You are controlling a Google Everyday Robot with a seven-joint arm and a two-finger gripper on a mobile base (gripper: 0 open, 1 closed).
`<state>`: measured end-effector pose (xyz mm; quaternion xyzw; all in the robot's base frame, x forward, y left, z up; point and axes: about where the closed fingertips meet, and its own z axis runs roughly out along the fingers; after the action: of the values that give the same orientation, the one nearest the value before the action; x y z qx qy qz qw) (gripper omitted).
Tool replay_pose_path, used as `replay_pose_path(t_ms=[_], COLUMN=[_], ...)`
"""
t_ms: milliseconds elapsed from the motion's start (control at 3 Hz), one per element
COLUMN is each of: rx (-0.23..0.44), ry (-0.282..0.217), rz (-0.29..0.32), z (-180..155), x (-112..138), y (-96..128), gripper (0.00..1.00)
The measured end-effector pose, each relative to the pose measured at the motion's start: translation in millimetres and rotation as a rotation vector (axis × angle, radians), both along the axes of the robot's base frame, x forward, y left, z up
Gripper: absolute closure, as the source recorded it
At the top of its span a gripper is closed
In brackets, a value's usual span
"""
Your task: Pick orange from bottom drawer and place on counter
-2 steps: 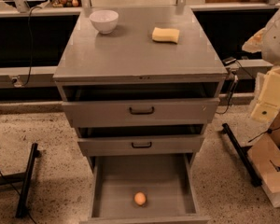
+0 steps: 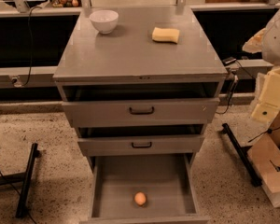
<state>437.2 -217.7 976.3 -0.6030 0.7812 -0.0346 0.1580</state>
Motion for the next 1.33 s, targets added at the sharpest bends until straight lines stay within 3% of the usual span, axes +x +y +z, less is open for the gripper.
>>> replay_pose_path(t_ms=[333, 667, 1000, 1333], rx=[0.025, 0.106, 0.176, 0.163], ry=[0.050, 0.049, 0.047, 0.032], rz=[-0.003, 0.065, 0.023, 0.027], z=[-33, -65, -91, -84], x=[3, -17, -34, -31], y=[-2, 22, 17, 14], gripper=[0.00, 0.00, 0.00, 0.00])
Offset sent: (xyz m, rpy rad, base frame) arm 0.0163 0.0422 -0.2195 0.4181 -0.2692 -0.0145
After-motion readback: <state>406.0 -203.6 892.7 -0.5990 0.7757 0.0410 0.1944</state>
